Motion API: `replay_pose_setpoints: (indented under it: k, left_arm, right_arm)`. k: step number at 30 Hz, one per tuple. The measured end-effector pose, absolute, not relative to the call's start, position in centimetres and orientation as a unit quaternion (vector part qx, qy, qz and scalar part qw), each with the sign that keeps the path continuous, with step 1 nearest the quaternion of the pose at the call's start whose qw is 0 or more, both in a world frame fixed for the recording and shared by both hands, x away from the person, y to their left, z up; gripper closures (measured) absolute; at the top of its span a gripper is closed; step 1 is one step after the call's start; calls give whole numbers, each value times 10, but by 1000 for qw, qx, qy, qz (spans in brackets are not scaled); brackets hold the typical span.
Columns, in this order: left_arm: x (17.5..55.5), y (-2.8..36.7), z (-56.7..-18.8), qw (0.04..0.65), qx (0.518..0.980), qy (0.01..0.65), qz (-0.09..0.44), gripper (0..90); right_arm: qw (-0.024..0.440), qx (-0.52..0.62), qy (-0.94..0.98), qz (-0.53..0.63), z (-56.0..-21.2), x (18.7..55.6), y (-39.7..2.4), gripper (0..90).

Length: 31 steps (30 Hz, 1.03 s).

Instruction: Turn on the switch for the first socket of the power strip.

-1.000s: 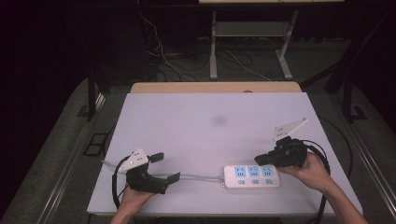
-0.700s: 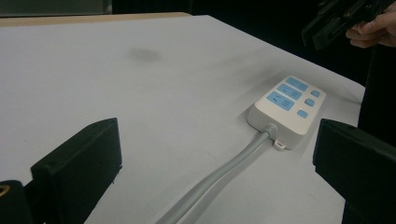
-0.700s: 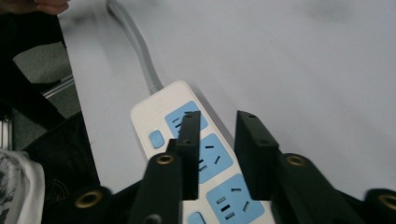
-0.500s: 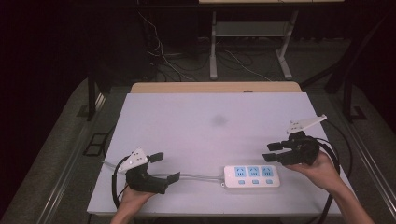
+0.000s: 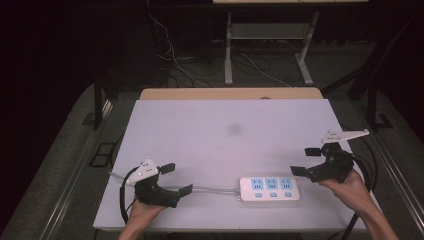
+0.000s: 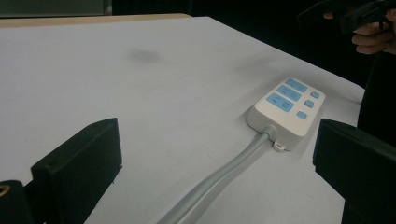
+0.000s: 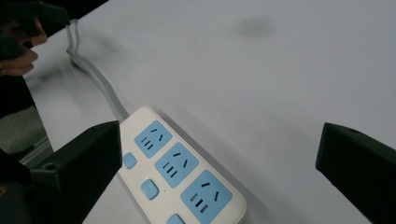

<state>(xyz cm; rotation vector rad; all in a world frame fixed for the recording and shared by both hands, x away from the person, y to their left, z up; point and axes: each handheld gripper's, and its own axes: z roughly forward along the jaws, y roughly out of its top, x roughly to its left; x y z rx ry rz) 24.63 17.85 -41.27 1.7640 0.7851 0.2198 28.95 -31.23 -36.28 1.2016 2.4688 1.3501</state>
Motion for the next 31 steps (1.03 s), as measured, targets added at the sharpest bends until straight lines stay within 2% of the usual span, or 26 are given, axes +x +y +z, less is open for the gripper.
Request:
replay_pose_setpoints:
  k: [10,31]
  left_arm:
    - [247,178,-413,564,750,333,92,0]
    - [248,178,-413,563,751,333,92,1]
  right_arm:
    - [28,413,780,469,-383,275,-326,2]
    - [34,411,778,475,-426,251,-324,2]
